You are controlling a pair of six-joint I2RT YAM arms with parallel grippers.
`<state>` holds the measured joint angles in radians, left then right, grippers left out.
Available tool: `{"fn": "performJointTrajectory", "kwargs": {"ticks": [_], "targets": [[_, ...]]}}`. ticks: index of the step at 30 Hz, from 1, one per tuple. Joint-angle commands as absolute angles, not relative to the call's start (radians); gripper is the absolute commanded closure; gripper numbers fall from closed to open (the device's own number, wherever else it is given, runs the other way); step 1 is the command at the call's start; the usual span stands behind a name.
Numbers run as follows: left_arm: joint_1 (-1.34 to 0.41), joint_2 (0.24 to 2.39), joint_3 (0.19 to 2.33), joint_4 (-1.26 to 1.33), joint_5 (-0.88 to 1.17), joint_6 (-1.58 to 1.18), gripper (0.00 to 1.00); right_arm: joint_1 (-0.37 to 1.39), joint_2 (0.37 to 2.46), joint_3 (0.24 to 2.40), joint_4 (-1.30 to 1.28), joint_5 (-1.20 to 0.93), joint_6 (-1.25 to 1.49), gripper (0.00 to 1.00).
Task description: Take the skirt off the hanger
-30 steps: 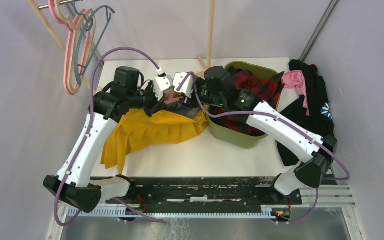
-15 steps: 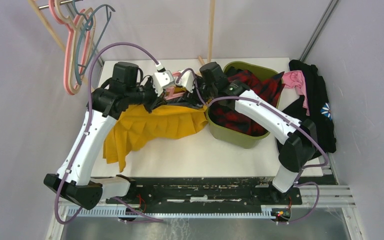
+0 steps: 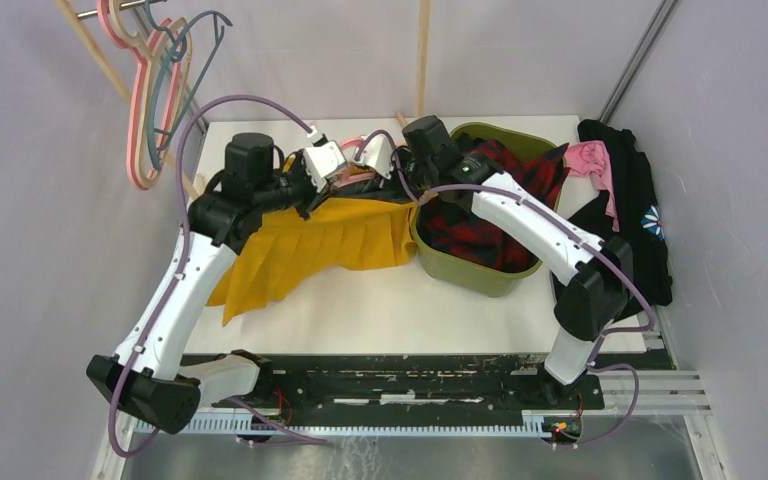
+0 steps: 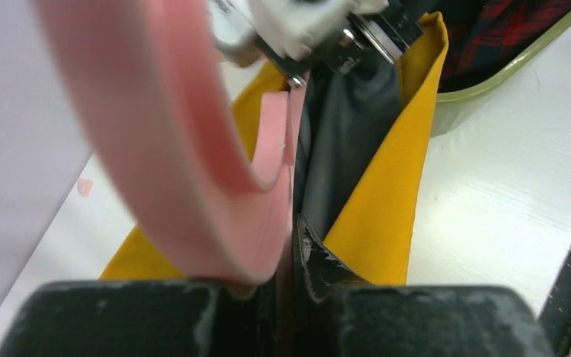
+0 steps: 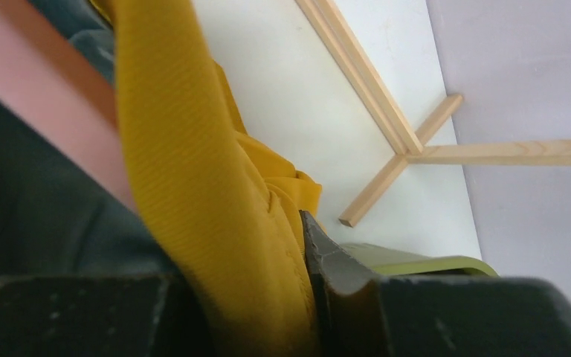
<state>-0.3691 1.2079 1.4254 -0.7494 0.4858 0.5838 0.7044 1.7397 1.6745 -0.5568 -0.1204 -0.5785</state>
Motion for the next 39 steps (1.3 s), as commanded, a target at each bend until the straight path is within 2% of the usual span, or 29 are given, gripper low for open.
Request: {"fn": "performJointTrajectory", "kwargs": {"ticks": [1, 2, 6, 10, 11, 22, 29, 34, 39], "targets": [[-0.391, 1.11, 1.239, -0.523, 0.631, 0.413, 0.78, 0.617, 1.781, 1.839, -0.444, 0.037, -0.435, 0.99], [-0.391, 1.091, 1.202, -0.504, 0.61, 0.4, 0.7, 0.608, 1.792, 1.867, -0.455, 0.023, -0.42, 0.99], [-0.389, 1.0, 1.214, -0.446, 0.521, 0.397, 0.58, 0.596, 1.817, 1.895, -0.463, 0.015, -0.4, 0.99], [-0.389, 0.958, 1.235, -0.299, 0.48, 0.386, 0.32, 0.595, 1.825, 1.901, -0.455, 0.012, -0.374, 0.99], [-0.389, 0.961, 1.232, -0.277, 0.473, 0.389, 0.3, 0.595, 1.826, 1.909, -0.454, 0.004, -0.37, 0.99], [-0.376, 1.014, 1.151, -0.31, 0.199, 0.551, 0.32, 0.621, 1.764, 1.919, -0.493, 0.019, -0.455, 0.99], [-0.365, 1.087, 1.268, -0.33, 0.173, 0.723, 0.33, 0.669, 1.709, 1.918, -0.525, 0.053, -0.585, 0.99], [-0.363, 1.088, 1.331, -0.263, 0.195, 0.732, 0.32, 0.672, 1.695, 1.946, -0.534, 0.044, -0.636, 0.99], [-0.331, 1.139, 1.304, -0.241, 0.374, 0.704, 0.35, 0.671, 1.678, 1.946, -0.521, 0.026, -0.628, 0.99]]}}
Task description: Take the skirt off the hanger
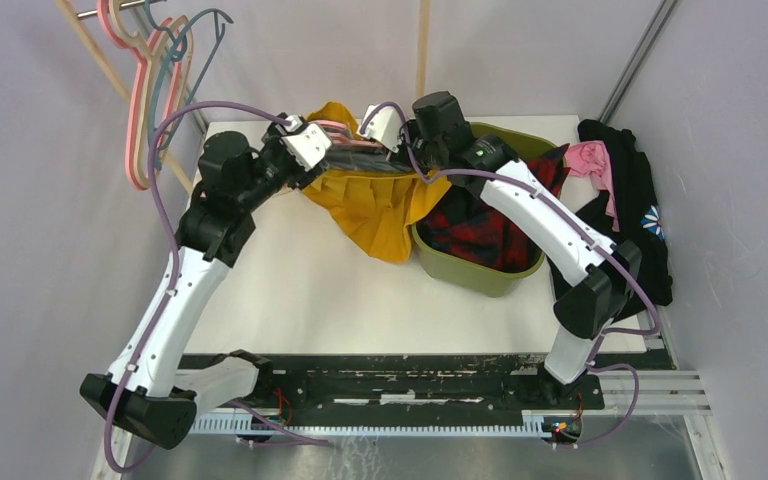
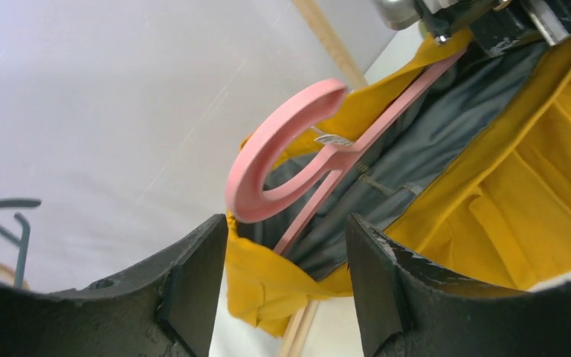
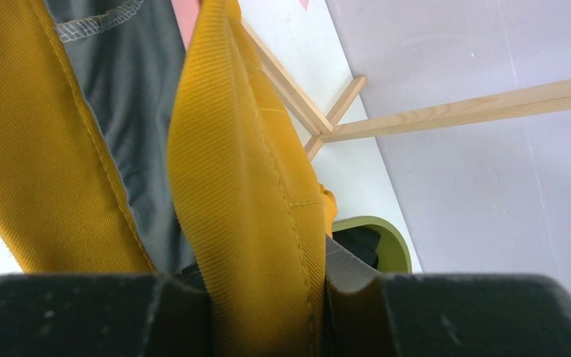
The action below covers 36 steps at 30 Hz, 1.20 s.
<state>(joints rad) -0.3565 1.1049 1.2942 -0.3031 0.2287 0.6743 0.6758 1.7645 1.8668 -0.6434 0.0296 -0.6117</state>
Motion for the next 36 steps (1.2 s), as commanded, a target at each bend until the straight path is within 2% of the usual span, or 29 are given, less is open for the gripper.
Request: {"fn": "performJointTrajectory", "kwargs": {"ticks": [1, 6, 15, 25, 31, 36], "targets": [[-0.321, 1.143, 1.295, -0.24, 0.424, 0.689, 0.36, 0.671, 1.678, 1.948, -0.523, 0.026, -0.638, 0.99], [-0.274, 1.141, 1.246, -0.246, 0.644, 0.646, 0.38, 0.67, 1.67, 1.965, -0.525, 0.004, -0.646, 0.99], [-0.243, 1.172, 1.194, -0.198, 0.86, 0.545, 0.37, 0.672, 1.632, 1.94, -0.525, -0.024, -0.615, 0.99], [-0.243, 1.179, 1.143, -0.131, 0.777, 0.564, 0.37, 0.671, 1.574, 1.933, -0.548, -0.071, -0.604, 0.99], [-0.241, 1.188, 1.13, 0.0, 0.682, 0.581, 0.37, 0.671, 1.527, 1.894, -0.567, -0.117, -0.609, 0.99], [-0.238, 1.207, 1.219, -0.03, 0.741, 0.589, 0.38, 0.671, 1.516, 1.891, -0.569, -0.109, -0.613, 0.99]]}}
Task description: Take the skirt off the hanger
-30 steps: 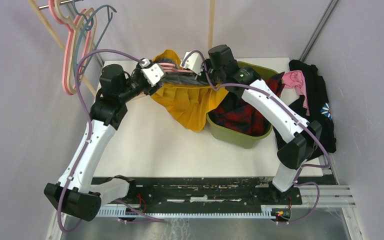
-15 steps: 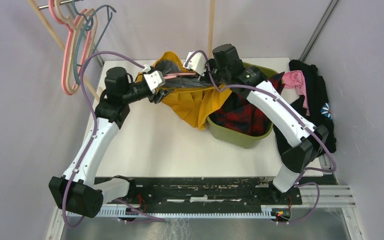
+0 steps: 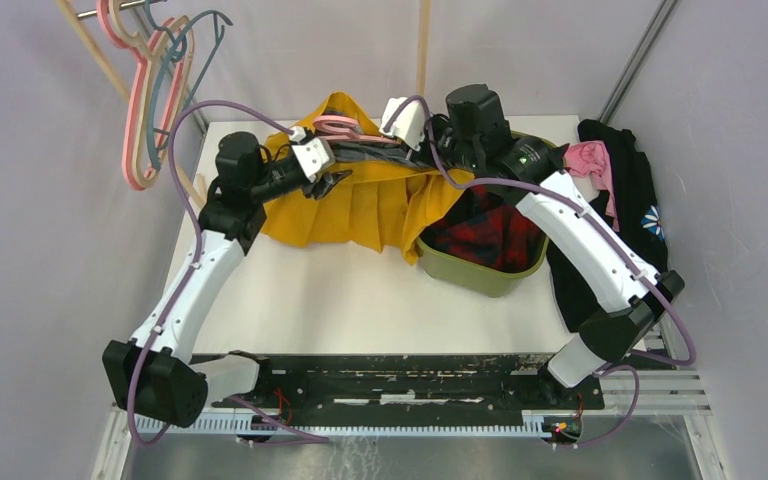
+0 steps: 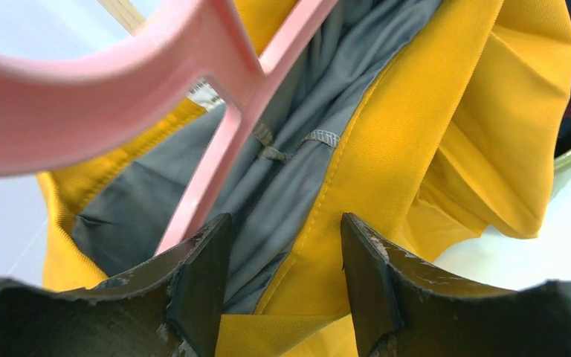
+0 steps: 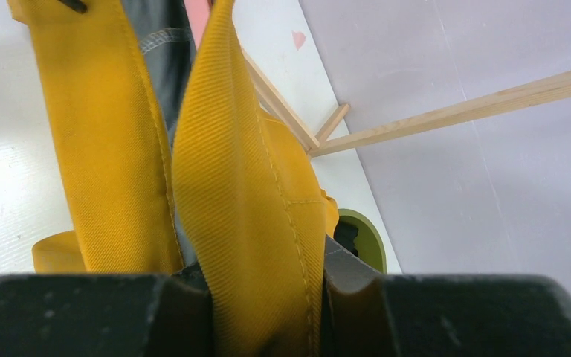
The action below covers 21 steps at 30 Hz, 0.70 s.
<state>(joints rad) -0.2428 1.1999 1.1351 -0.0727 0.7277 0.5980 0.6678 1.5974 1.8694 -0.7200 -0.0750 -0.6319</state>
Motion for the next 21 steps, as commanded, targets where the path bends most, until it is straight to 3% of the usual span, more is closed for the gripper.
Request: {"fn": "performJointTrajectory", "kwargs": {"ticks": [1, 5, 7, 8, 14, 21], "targets": [[-0.238, 1.198, 1.235, -0.042, 0.76, 0.581, 0.38, 0.671, 1.515, 1.891, -0.569, -0.105, -0.617, 0.99], [-0.237, 1.136, 1.249, -0.092, 0.777, 0.554, 0.34, 0.672, 1.523, 1.886, -0.567, -0.089, -0.636, 0.99], [-0.238, 1.103, 1.248, -0.134, 0.769, 0.56, 0.19, 0.668, 1.527, 1.883, -0.563, -0.087, -0.637, 0.99], [-0.237, 1.09, 1.249, -0.147, 0.763, 0.564, 0.17, 0.667, 1.529, 1.881, -0.561, -0.088, -0.636, 0.99], [-0.237, 1.071, 1.243, -0.153, 0.723, 0.601, 0.19, 0.67, 1.536, 1.88, -0.555, -0.115, -0.618, 0.99], [-0.236, 1.191, 1.265, -0.069, 0.751, 0.612, 0.2, 0.672, 1.523, 1.875, -0.554, -0.132, -0.611, 0.99]]}}
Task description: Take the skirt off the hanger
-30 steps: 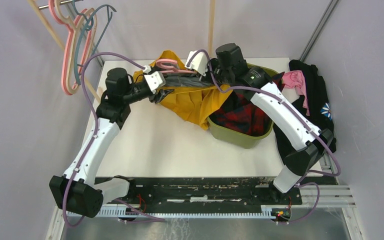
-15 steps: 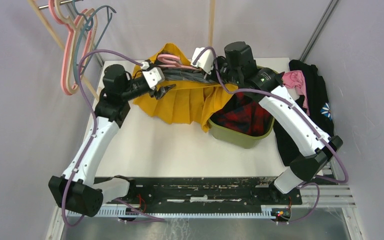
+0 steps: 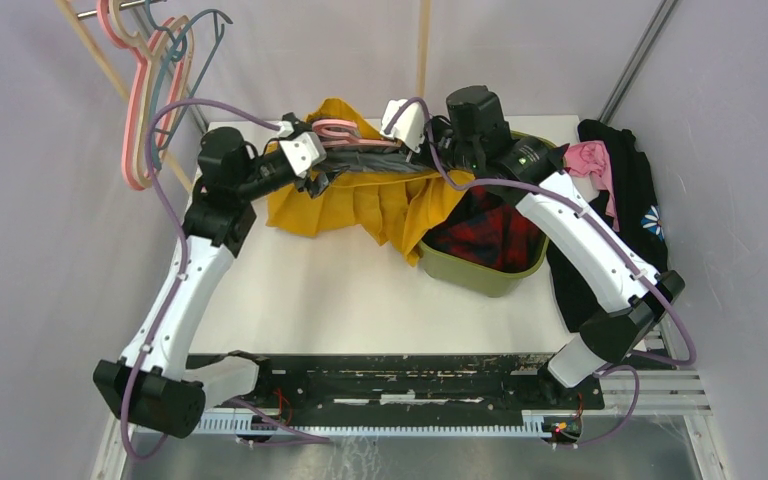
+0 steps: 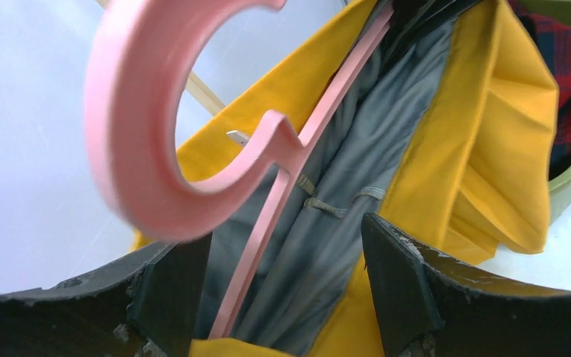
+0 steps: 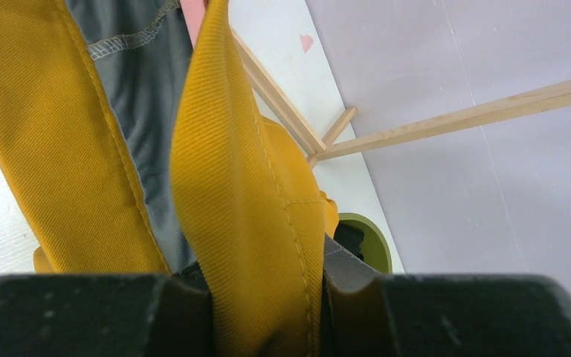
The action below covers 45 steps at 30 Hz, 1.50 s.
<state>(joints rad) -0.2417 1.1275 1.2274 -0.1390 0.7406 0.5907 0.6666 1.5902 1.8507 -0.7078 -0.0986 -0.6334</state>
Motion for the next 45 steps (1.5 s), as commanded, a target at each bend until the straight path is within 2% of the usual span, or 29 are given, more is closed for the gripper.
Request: {"fn": "performJointTrajectory", "kwargs": {"ticks": [1, 6, 9, 13, 18, 21, 23, 24, 28, 32, 37, 45], "targets": [[-0.237, 1.206, 1.266, -0.056, 0.754, 0.612, 0.2, 0.672, 1.522, 1.878, -0.555, -0.133, -0.609, 0.99], [-0.237, 1.266, 1.271, 0.016, 0.759, 0.594, 0.22, 0.671, 1.506, 1.878, -0.562, -0.136, -0.604, 0.99], [-0.238, 1.293, 1.277, 0.058, 0.765, 0.575, 0.26, 0.671, 1.501, 1.878, -0.565, -0.131, -0.61, 0.99], [-0.237, 1.322, 1.27, 0.104, 0.757, 0.554, 0.52, 0.67, 1.497, 1.873, -0.564, -0.14, -0.61, 0.99], [-0.239, 1.342, 1.287, 0.163, 0.75, 0.496, 0.56, 0.67, 1.493, 1.856, -0.56, -0.143, -0.613, 0.99], [-0.24, 1.361, 1.288, 0.173, 0.772, 0.482, 0.63, 0.671, 1.491, 1.854, -0.554, -0.148, -0.611, 0.99], [-0.252, 1.371, 1.276, 0.172, 0.785, 0.472, 0.91, 0.67, 1.492, 1.854, -0.551, -0.15, -0.61, 0.99], [-0.26, 1.37, 1.272, 0.168, 0.788, 0.466, 0.97, 0.672, 1.493, 1.852, -0.552, -0.149, -0.613, 0.99], [-0.274, 1.35, 1.298, 0.097, 0.814, 0.407, 0.97, 0.671, 1.496, 1.844, -0.547, -0.139, -0.619, 0.99], [-0.3, 1.333, 1.357, -0.016, 0.721, 0.382, 0.97, 0.671, 1.508, 1.836, -0.524, -0.118, -0.624, 0.99], [-0.314, 1.303, 1.349, 0.013, 0.702, 0.269, 0.97, 0.67, 1.528, 1.826, -0.487, -0.09, -0.614, 0.99], [-0.325, 1.258, 1.299, 0.072, 0.931, 0.08, 0.97, 0.671, 1.57, 1.841, -0.437, -0.017, -0.62, 0.99]]}}
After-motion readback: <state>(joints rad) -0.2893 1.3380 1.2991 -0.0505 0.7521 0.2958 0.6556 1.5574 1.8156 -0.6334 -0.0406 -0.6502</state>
